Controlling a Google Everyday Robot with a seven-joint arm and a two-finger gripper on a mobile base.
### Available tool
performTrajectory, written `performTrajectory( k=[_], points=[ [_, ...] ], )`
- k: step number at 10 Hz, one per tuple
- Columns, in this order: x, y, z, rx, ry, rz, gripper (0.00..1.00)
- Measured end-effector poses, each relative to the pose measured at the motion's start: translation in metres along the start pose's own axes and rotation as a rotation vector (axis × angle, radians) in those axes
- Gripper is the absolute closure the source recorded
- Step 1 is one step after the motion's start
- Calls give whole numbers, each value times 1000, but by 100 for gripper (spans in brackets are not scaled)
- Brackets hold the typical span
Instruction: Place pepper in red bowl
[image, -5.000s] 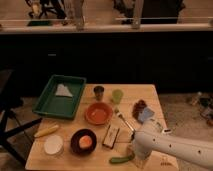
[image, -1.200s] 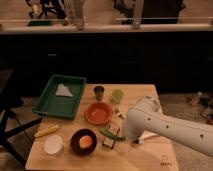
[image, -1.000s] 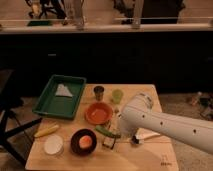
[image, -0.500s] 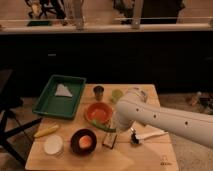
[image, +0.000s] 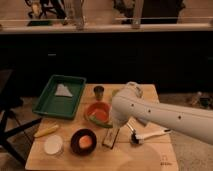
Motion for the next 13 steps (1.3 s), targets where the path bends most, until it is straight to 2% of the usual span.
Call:
performTrajectory(
  k=[2, 4, 8, 11, 13],
  points=[
    [-12, -29, 0, 7, -2, -8, 100],
    [-7, -38, -1, 7, 6, -4, 100],
    [-11, -72, 2, 13, 14, -22, 100],
    [-11, -84, 4, 15, 9, -19, 100],
    [-12, -103, 9, 19, 3, -15, 100]
  ],
)
